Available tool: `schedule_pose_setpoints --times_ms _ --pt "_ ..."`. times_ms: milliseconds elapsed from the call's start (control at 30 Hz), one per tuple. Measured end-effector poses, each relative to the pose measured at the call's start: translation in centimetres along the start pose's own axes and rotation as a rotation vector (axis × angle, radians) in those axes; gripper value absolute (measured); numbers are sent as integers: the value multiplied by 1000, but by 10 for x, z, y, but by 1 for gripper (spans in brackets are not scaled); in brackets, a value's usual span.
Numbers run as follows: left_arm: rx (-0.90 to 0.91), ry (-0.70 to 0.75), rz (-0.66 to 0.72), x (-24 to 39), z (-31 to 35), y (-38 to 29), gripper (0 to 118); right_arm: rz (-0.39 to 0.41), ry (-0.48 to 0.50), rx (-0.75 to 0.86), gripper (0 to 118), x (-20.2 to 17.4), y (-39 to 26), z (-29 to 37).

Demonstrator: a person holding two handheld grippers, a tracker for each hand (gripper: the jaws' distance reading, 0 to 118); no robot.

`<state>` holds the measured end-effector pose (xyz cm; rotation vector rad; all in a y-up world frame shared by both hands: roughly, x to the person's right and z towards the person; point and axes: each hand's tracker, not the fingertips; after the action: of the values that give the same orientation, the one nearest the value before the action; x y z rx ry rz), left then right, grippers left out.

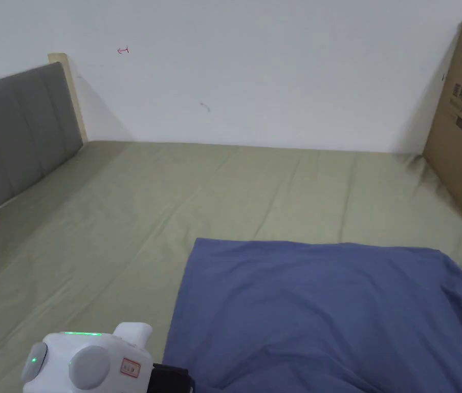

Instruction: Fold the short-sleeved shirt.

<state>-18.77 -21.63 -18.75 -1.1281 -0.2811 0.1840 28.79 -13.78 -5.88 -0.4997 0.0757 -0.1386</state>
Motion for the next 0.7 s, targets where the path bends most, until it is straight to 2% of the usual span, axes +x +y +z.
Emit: schedule_pose_setpoints --times_ms 133,167,200,233,267,367,500,567,633,667,700 --pt "-46 58 -42 2 -26 0 112 -14 -7 -35 0 4 -9 -2" --pt "-38 67 -58 1 -29 0 106 -16 -9 -44 0 5 -11 -3" --pt "-17 65 -74 0 -31 -1 85 -19 -11 -54 0 7 -13 -2" --pt "27 87 -90 0 -28 -3 32 -23 -14 -62 0 8 -15 -3" --pt "58 120 -102 2 -29 -6 3 -26 -18 -68 0 10 -17 -4" --pt "107 45 -83 2 -26 -19 3 -49 -32 -80 0 26 -26 -7" --pt "270 62 -82 6 -9 -43 3 -115 -55 -40 0 59 -29 -9" --pt "340 52 -58 6 -1 -52 3 -163 -87 -96 0 80 -32 -18" --pt "377 33 -65 9 6 -59 3 -202 -53 -186 1 102 -37 -31" --pt "383 35 -73 12 7 -60 3 -215 -57 -240 17 109 -41 -38" --pt "386 43 -85 14 8 -62 3 -229 -86 -294 53 118 -47 -45"
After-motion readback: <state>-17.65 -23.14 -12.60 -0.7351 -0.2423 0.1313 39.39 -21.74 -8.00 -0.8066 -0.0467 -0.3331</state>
